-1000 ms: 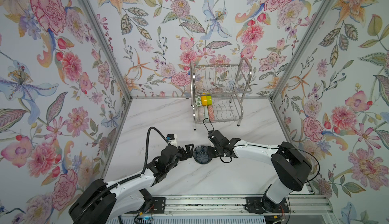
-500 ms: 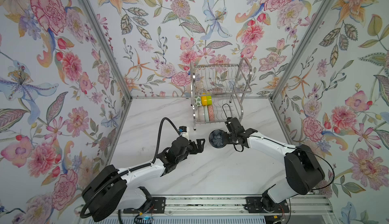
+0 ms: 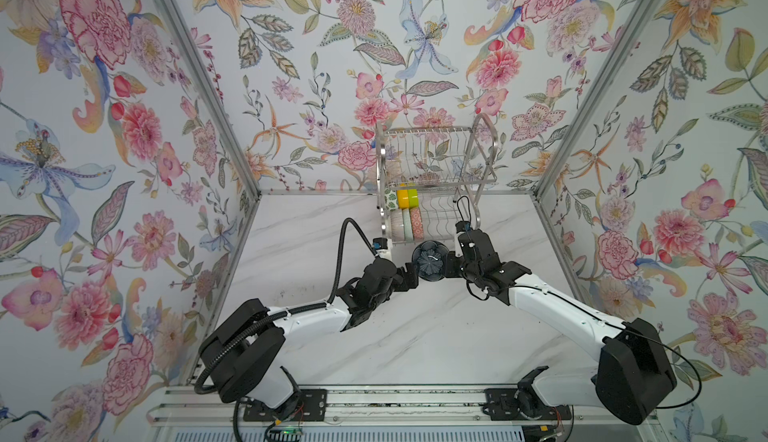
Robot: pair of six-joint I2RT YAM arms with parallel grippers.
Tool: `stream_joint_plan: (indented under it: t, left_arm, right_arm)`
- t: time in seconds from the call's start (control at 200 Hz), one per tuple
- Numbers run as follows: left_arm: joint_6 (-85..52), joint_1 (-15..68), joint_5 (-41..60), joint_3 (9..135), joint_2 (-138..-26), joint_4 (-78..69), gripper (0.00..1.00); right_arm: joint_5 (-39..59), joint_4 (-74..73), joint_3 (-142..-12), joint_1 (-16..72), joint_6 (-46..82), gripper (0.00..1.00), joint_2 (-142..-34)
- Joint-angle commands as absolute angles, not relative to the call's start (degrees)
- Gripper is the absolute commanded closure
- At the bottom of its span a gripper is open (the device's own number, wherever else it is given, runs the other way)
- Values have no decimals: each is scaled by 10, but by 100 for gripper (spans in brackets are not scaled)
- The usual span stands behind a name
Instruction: Load the bowls into the dish rack
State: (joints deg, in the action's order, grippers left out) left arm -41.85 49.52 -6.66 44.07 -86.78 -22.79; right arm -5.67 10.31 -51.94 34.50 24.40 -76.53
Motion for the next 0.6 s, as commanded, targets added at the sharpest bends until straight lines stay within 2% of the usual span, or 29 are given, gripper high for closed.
stream_joint_plan:
  t: [0.0, 0.23, 0.445, 0.596]
  left_arm:
    - [-415, 493, -67, 463, -864, -242, 12]
    - [-435, 486, -37, 477, -872, -257, 24]
    - [-436, 484, -58, 477, -874, -273, 50]
    - [-429, 483, -78, 477, -869, -278, 78]
  right_arm:
    - [-75, 31, -521, 361, 252, 100, -746]
    - [-85, 2, -515, 378, 259, 100, -729]
    - [-102, -45, -491, 393, 263, 100, -702]
    - [-100, -62, -484, 395, 272, 98, -698]
